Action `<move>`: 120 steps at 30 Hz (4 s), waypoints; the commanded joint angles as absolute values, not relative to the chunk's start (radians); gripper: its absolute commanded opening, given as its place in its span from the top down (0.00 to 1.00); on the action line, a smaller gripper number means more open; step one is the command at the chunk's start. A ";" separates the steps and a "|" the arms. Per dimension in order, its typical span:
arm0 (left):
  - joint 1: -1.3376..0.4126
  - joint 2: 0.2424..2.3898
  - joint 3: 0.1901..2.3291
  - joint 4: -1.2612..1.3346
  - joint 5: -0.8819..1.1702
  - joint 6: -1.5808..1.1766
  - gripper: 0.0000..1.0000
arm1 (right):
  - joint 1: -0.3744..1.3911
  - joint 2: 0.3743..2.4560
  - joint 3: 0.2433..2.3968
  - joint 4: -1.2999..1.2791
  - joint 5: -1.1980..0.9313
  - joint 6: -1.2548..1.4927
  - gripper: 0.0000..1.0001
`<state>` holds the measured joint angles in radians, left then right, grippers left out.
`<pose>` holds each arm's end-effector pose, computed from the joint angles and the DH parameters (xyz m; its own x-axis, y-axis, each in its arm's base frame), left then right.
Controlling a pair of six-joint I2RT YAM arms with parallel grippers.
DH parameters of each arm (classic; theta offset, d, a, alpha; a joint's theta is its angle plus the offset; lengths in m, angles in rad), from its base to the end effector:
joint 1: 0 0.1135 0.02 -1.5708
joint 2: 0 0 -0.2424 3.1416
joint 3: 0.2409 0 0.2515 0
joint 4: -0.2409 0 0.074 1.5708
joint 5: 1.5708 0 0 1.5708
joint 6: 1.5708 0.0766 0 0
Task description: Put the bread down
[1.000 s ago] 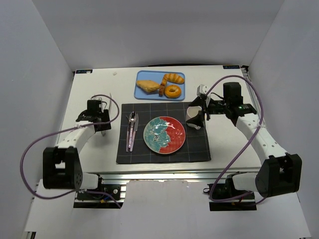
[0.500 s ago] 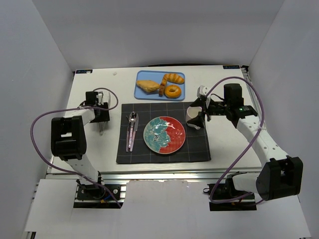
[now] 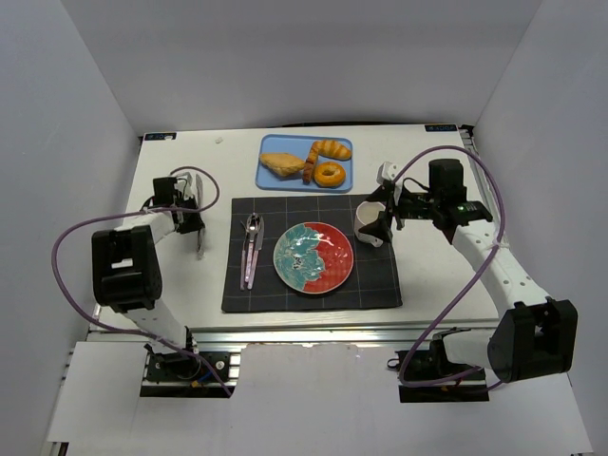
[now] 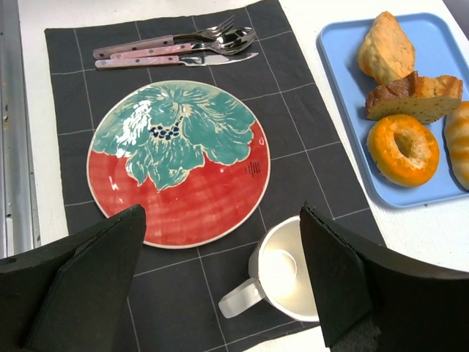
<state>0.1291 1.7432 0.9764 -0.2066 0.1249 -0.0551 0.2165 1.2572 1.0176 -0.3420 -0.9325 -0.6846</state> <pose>0.3617 0.0373 0.1020 -0.8155 -0.1610 -0.5560 -0.1033 0.9856 -0.1338 0.2766 0.1238 0.2787 0.0797 -0.3682 -0.9263 -0.9462 0.2645 -0.1866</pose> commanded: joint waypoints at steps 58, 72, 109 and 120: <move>-0.468 1.931 1.772 -0.589 0.037 -0.161 0.75 | 0.098 1.151 0.969 -0.262 -0.986 -0.647 0.10; -0.468 1.512 1.442 -0.601 0.218 -0.290 0.89 | 0.081 1.143 0.974 -0.273 -0.994 -0.652 0.11; -0.488 1.043 0.817 -0.598 0.387 -0.603 0.39 | 0.081 1.169 0.996 -0.299 -1.019 -0.655 0.10; -0.488 1.077 0.982 -0.736 0.241 -0.534 0.54 | 0.080 1.187 0.999 -0.291 -1.028 -0.658 0.10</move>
<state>-0.4820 1.0687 0.9276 -0.6945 0.2916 -0.5678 0.0853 1.1873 0.9665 -0.2928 -0.9985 -0.6579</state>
